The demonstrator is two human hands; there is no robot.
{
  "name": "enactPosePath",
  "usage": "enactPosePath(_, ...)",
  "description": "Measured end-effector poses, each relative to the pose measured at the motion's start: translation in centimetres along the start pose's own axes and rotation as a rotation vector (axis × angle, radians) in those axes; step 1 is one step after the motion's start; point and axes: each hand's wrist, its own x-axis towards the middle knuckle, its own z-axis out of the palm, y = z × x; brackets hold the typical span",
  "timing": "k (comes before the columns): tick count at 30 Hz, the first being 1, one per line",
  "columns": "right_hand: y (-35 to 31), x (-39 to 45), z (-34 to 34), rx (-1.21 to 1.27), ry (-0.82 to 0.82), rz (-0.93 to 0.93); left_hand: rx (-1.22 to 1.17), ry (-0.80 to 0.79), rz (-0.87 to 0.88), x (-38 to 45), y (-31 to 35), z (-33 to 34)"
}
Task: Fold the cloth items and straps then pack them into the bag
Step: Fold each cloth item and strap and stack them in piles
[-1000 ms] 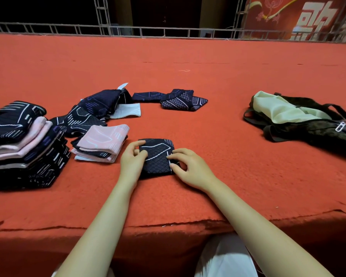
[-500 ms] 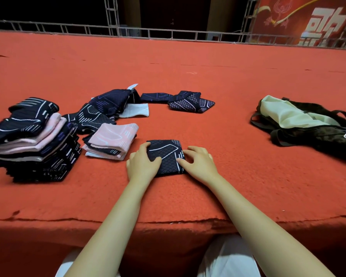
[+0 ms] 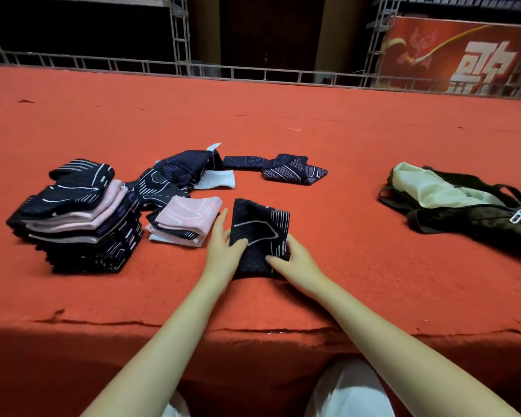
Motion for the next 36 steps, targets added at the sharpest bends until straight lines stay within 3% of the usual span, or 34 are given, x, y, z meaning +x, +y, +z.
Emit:
enactPosePath(4, -2.4, 2.7, 1.1, 0.082, 0.086, -0.006, 0.148, -0.008, 0.026, 2.3, 3.1, -3.3)
enactPosePath(12, -8.6, 10.7, 6.5, 0.198, 0.075, 0.157, 0.663, 0.208, 0.160, 8.7, 6.3, -10.7)
enactPosePath(19, -5.1, 11.9, 11.6, 0.129, 0.152, 0.229, 1.111, 0.020, 0.187, 9.8, 2.0, -13.2)
enactPosePath(21, -4.1, 11.5, 11.7, 0.139, 0.191, 0.232, 1.099, -0.025, 0.154, 9.1, 0.4, -13.5)
enactPosePath(28, -3.8, 13.0, 10.1, 0.179, 0.093, 0.261, 1.026, -0.032, 0.098, 11.2, 0.7, -14.1)
enactPosePath(33, -4.7, 17.1, 8.6, 0.030, 0.149, 0.141, 0.687, 0.181, -0.072, 12.9, 0.3, -13.4)
enactPosePath(36, -5.3, 20.2, 9.1, 0.006, 0.181, 0.116, 0.573, 0.278, -0.047, 12.9, -1.0, -13.0)
